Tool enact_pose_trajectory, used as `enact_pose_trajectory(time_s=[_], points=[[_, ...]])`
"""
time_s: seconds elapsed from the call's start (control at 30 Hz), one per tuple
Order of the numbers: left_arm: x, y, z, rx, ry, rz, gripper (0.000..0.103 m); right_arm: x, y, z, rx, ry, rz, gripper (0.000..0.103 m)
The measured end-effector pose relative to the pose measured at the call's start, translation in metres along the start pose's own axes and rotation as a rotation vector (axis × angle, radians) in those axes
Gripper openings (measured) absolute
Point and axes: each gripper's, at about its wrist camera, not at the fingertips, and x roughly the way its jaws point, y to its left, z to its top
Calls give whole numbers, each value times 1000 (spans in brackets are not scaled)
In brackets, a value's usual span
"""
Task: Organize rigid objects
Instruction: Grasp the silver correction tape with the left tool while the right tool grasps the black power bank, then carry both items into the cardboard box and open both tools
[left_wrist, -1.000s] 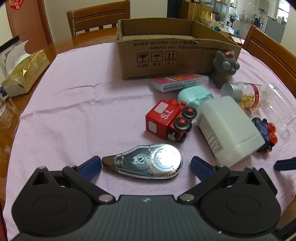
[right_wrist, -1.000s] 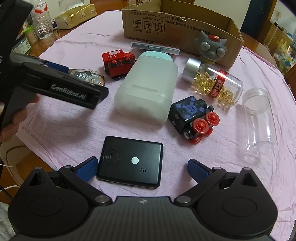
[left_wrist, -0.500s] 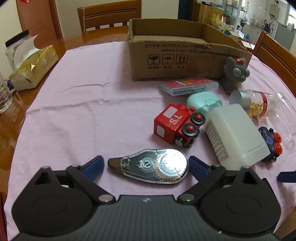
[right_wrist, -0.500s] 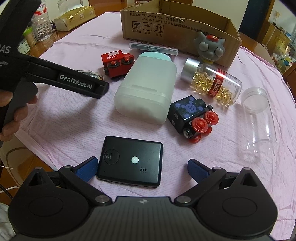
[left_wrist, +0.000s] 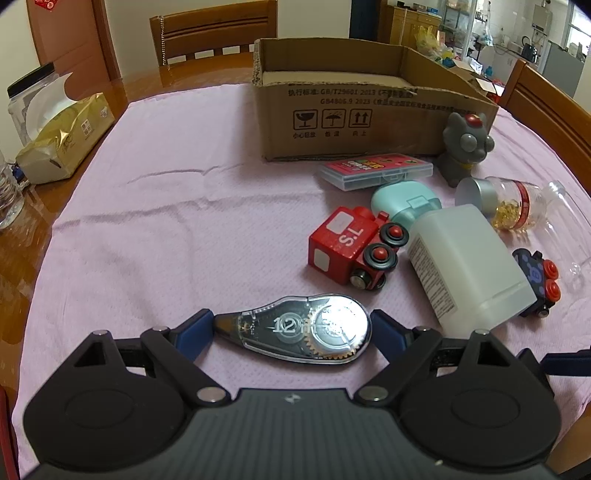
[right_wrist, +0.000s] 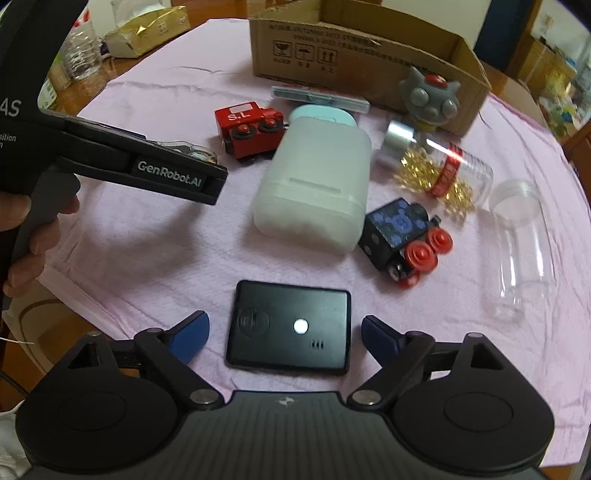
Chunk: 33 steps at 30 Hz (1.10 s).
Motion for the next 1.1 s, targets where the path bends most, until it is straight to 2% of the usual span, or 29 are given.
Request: enact_pose_trajectory(time_s=[0.17,0.27,0.67,0.97,1.1], points=[[0,1,1,10,7,-8,90,-2,-2,-2,35,-1,1,85],[0,1,2,21,11,-15,89,-3,0,-1,35,-7,0,75],[-8,0,8,128,24,-62,89,-7,-1,0,23,1,-13,74],[-33,5,23,206,34,-135,89,-24,-9,9,-11,-17,-31,74],[-47,4,36,244,22,-143,89,-37,-18,20,-14,-41,-43,74]])
